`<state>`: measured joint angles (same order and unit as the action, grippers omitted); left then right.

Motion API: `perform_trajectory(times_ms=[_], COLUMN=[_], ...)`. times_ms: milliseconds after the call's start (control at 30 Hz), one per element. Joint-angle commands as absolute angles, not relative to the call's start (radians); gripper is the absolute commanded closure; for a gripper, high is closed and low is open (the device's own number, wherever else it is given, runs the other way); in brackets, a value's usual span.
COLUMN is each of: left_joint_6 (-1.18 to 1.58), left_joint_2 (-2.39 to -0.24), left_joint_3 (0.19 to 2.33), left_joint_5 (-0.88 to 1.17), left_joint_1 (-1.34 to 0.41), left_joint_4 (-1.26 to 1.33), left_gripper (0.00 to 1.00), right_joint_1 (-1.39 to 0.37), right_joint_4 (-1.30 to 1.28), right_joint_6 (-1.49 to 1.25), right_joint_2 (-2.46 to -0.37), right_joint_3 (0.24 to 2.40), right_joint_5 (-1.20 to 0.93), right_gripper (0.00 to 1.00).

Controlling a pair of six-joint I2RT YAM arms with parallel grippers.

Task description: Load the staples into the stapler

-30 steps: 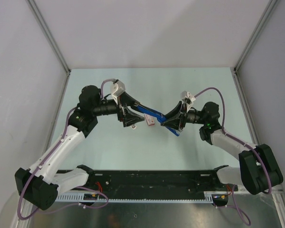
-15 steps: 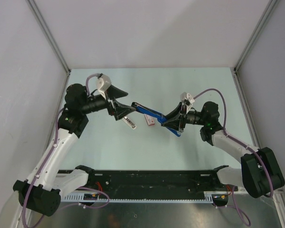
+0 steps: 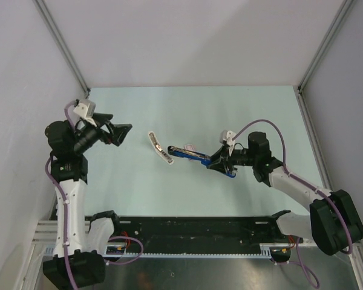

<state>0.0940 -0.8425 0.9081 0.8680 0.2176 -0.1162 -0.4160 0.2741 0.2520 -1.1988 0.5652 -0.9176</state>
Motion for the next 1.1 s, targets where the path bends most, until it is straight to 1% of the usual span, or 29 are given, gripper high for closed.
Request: perform_trajectory(times_ms=[0,167,367,700,1067], left_joint_6=[0.083,0.078,0.077,0.089,0.091], left_joint_2=[-0.815,-0.808,-0.798,-0.800,-0.808], left_joint_3=[0.861,0.833,0.816,0.806,0.802], left_joint_5=[0.892,0.897,0.924,0.942,0.953], left_joint_1=[0.262,0.266,0.265,0.265,0.265], left_joint_4=[-0.120,-0.120,-0.120,-0.120,-0.121], left_gripper=[0.00,0.00,0.01,0.00,0.01], right_joint_1=[-0.386,-0.342,-0.350,-0.436,-0.540], right_joint_4=[0.253,0.280,0.317,0.367,0.369], right_joint_6=[0.364,0.346,0.274,0.160,0.060], right_joint_2=[-1.200,-1.224,-1.293,-1.388,-1.520], right_joint_3=[0.634,0.635,0.658,0.718,0.793], right_joint_5=[-0.802,-0.690,-0.491,-0.168,0.071], right_gripper=[1.00,1.00,1.00,1.00,1.00])
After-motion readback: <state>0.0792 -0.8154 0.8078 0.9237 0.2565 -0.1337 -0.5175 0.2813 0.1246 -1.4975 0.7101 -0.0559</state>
